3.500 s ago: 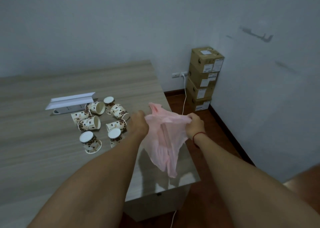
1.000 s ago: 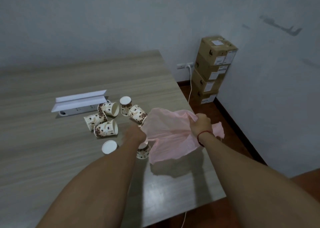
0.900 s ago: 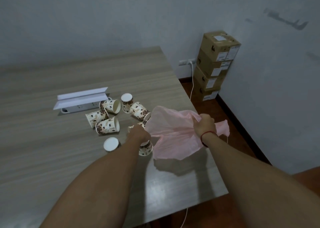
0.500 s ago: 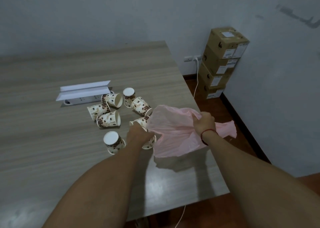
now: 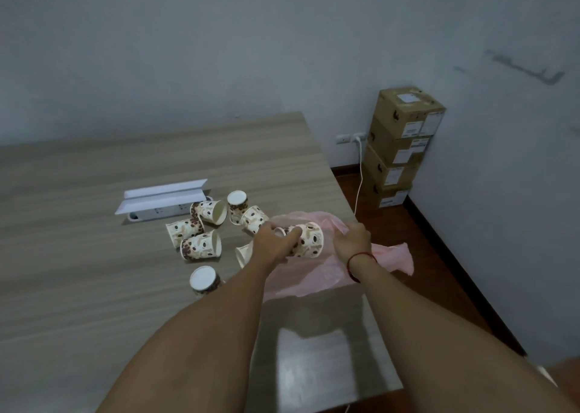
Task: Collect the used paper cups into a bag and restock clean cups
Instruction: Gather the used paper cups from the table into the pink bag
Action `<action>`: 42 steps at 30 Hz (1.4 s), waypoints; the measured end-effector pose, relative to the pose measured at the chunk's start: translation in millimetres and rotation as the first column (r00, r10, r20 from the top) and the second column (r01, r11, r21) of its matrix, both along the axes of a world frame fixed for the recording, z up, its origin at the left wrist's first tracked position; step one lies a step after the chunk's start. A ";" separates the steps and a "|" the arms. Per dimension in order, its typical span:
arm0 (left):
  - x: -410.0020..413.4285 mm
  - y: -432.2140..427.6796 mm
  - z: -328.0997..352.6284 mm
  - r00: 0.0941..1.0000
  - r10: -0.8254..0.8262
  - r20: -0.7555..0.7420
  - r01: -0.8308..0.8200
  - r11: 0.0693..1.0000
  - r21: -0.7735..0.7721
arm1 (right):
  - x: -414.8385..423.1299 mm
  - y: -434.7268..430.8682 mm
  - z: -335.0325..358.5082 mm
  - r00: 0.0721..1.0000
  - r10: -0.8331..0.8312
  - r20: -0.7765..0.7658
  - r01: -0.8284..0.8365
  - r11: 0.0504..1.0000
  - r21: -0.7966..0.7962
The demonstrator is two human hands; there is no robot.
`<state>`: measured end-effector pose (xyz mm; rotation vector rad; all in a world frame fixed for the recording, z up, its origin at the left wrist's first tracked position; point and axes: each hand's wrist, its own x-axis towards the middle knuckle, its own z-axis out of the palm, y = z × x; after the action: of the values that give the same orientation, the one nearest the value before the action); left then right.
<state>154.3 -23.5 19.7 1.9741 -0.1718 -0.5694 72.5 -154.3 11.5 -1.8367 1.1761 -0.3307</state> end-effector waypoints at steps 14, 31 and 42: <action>15.7 13.2 -14.2 0.959 -0.240 -0.149 0.251 0.966 0.057 | 4.2 23.7 0.0 0.996 -0.087 -0.006 0.086 0.996 -0.019; 83.8 131.7 -87.3 0.951 -0.299 -0.081 0.275 0.696 0.664 | 30.1 96.3 -27.7 0.987 -0.156 -0.048 0.156 0.988 0.002; 75.1 95.5 -14.6 0.935 -0.216 0.280 0.149 0.959 0.240 | 17.8 89.2 -15.1 0.966 -0.250 -0.059 0.248 0.968 -0.033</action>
<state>229.4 72.1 5.1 2.2673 -0.5101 -0.4114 90.3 -65.1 -3.5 -1.7327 1.4573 -0.4340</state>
